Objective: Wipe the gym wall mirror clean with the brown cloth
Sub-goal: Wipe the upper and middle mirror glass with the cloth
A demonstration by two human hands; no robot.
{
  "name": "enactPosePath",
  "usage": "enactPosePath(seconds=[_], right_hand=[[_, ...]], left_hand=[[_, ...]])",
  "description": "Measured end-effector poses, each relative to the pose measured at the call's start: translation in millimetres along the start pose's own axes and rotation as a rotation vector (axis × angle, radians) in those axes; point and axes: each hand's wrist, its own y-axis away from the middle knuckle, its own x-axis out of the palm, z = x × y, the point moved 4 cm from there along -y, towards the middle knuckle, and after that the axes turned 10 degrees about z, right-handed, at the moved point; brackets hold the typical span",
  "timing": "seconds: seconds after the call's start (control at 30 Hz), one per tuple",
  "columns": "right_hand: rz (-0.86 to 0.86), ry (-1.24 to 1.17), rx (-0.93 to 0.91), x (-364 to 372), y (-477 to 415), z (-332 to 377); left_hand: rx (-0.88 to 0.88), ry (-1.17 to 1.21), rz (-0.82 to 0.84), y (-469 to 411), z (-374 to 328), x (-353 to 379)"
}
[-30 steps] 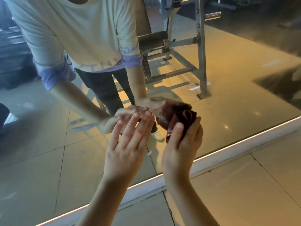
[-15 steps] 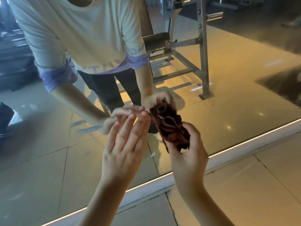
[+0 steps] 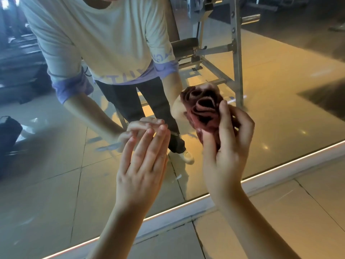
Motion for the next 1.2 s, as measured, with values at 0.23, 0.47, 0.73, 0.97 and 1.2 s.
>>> enactPosePath(seconds=[0.23, 0.47, 0.73, 0.97, 1.2], right_hand=[[0.248, 0.175, -0.175, 4, 33, -9], [0.161, 0.146, -0.287, 4, 22, -6], [0.090, 0.141, -0.338, -8, -12, -2], [0.317, 0.300, -0.500, -5, 13, -19], [0.227, 0.253, -0.284, 3, 19, -12]], left_hand=[[-0.033, -0.008, 0.004, 1, 2, -3], [-0.056, 0.002, -0.006, 1, 3, -4], [-0.074, -0.015, -0.006, 5, 3, -2], [-0.047, -0.024, -0.013, 7, 4, -2], [-0.068, -0.018, -0.027, 8, 0, 0]])
